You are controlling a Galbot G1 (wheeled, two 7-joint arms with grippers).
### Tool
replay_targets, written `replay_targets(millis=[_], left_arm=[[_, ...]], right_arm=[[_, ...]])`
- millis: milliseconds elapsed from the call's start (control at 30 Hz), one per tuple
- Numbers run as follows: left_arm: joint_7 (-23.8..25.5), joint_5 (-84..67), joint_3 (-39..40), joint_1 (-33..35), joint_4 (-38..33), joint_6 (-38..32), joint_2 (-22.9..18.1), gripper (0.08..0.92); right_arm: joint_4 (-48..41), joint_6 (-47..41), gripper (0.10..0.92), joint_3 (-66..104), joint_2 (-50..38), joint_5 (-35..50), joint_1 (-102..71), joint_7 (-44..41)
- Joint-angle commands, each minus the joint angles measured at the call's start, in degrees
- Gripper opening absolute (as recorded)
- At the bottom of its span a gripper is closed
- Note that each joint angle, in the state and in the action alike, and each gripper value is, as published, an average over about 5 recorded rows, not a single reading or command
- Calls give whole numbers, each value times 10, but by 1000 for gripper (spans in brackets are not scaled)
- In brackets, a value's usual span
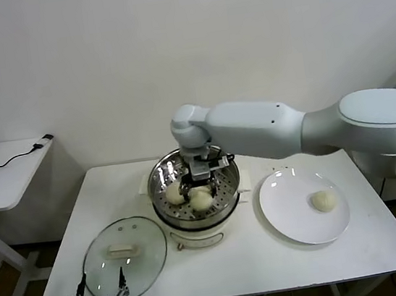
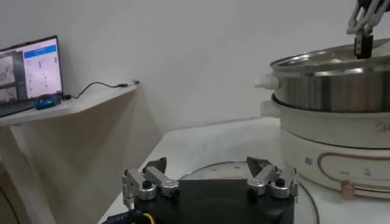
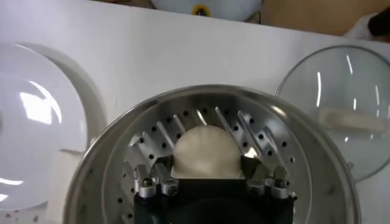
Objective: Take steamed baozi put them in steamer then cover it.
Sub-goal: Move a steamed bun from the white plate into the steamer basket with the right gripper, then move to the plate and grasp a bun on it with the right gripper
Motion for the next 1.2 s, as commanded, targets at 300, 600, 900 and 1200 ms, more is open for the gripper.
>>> replay_targets(millis=[300,600,900,1200], left_arm=[[-1,-1,2,0,2,0,-2,823],[0,2,5,-2,0,2,1,823],[0,5,8,-4,-10,3,3,823],[0,5,10,1,-14,-1,4,823]], right_arm=[[1,17,811,3,4,-3,-15,10],[3,18,823,24,-60,42,51,16],[14,-254,823,-141,-217,295,183,124],[53,-499,823,-140,-380,365,146,106]])
